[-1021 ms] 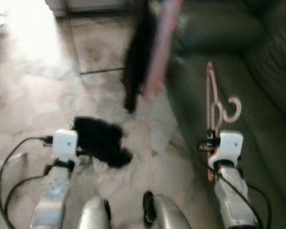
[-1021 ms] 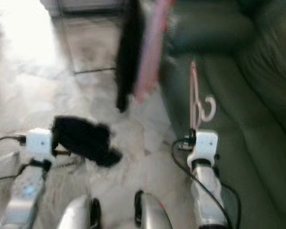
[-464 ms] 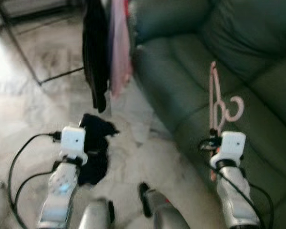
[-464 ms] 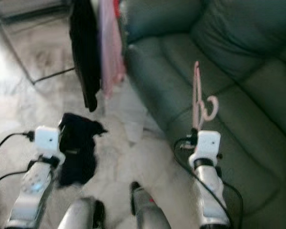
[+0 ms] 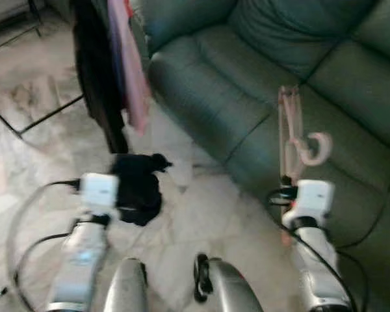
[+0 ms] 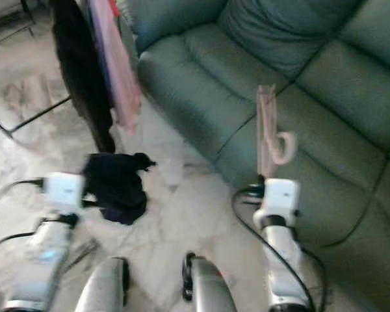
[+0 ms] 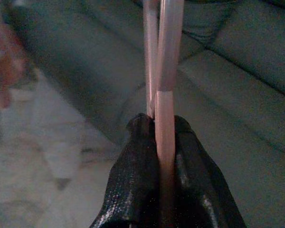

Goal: Hang hanger

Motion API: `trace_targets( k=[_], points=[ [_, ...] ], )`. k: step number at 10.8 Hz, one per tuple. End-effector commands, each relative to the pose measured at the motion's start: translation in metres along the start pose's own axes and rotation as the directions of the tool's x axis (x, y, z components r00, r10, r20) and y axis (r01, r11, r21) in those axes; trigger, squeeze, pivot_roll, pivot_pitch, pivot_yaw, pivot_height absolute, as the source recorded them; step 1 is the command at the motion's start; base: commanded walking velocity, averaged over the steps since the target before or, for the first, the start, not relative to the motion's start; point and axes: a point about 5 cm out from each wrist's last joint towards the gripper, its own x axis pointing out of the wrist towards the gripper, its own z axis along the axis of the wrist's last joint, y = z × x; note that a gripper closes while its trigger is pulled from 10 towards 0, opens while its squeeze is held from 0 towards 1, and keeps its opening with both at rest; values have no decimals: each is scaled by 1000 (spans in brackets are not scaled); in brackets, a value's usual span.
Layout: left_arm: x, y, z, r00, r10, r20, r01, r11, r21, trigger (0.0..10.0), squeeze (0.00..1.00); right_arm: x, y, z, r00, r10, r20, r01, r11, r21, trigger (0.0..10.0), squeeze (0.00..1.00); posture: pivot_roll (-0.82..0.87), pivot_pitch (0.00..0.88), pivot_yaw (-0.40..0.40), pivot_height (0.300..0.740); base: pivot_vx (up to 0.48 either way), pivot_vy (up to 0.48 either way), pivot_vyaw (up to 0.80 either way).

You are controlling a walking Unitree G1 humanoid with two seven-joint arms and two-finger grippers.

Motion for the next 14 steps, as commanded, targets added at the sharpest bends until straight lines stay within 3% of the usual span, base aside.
trace_targets(
  k=[1,4,5,6,7,8,9,10,11,12,13,14],
  points=[
    [-1,-10,4,999,-38,25,38,999,-4,10000,0,-3,-10,-3,1000,-29,-11,29,999,-16,10000,0,-2,266,-83,740,0,0,0],
    [11,-6,18,980,-165,111,157,984,78,10000,0,-4,0,-11,993,92,-78,-94,995,-24,10000,0,2,261,-89,740,0,0,0],
    [20,-7,18,948,-301,106,288,950,124,10000,0,-3,6,-15,979,171,-111,-176,984,-39,10000,0,0,255,-94,740,0,0,0],
    [27,-11,18,897,-438,65,422,890,174,10000,0,1,8,-14,968,220,-118,-231,969,-84,10000,0,-3,254,-94,740,0,0,0],
    [28,-13,17,865,-501,28,473,833,287,10000,0,3,8,-14,960,244,-136,-255,965,-65,10000,0,-8,252,-93,740,0,0,0],
    [30,-12,18,861,-508,35,470,820,328,10000,0,2,8,-16,949,270,-162,-282,958,-54,10000,0,-8,252,-93,740,0,0,0],
    [35,-10,24,869,-488,86,440,839,321,10000,0,-9,20,-19,891,423,-167,-424,905,29,10000,0,-13,251,-92,740,0,0,0],
    [38,-11,28,875,-470,116,414,851,323,10000,0,-18,28,-18,845,508,-167,-510,859,36,10000,0,-13,253,-92,740,0,0,0],
    [38,-17,27,864,-491,114,419,825,378,10000,0,-20,27,-22,848,498,-182,-511,859,-33,10000,0,-17,253,-91,740,0,0,0],
    [35,-21,26,850,-513,125,436,815,381,10000,0,-15,21,-19,888,435,-152,-447,893,-58,10000,0,-19,255,-90,740,0,0,0],
    [33,-25,28,842,-520,142,444,818,366,10000,0,-10,19,-9,917,389,-86,-394,918,-51,10000,0,-20,256,-89,740,0,0,0],
    [32,-27,26,838,-526,144,448,815,368,10000,0,-10,19,-2,920,389,-43,-391,919,-47,10000,0,-18,256,-87,740,0,0,0]
  ],
)
